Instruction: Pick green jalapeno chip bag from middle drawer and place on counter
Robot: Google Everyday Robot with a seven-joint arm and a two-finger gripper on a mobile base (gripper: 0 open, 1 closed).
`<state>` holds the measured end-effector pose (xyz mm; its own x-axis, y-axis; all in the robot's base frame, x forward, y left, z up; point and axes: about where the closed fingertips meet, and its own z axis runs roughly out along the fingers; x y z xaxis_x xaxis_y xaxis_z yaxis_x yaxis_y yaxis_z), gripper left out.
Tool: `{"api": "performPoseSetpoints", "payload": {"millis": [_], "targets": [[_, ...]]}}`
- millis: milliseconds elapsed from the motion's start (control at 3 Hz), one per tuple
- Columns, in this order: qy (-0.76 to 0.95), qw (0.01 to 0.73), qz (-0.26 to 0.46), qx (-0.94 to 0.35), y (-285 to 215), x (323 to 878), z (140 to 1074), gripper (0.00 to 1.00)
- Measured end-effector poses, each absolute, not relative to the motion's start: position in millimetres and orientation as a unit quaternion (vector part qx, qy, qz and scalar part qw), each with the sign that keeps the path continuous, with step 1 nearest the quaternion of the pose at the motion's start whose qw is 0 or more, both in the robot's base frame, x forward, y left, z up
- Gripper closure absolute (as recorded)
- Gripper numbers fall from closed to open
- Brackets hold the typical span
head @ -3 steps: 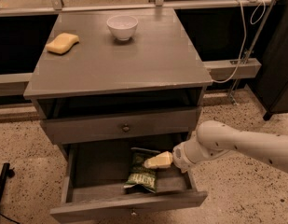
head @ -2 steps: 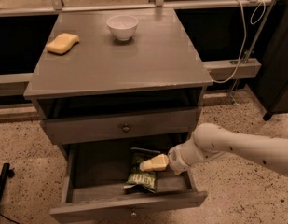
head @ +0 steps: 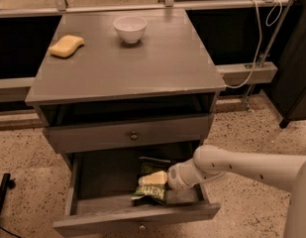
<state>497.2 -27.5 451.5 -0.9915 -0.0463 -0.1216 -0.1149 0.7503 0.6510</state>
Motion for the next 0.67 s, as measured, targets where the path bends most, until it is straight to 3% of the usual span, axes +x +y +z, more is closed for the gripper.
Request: {"api": "performPoseSetpoints", "payload": {"millis": [667], "targets": [[0.939, 0.033, 0.342, 0.006, -21, 515, 408, 0.00]]}}
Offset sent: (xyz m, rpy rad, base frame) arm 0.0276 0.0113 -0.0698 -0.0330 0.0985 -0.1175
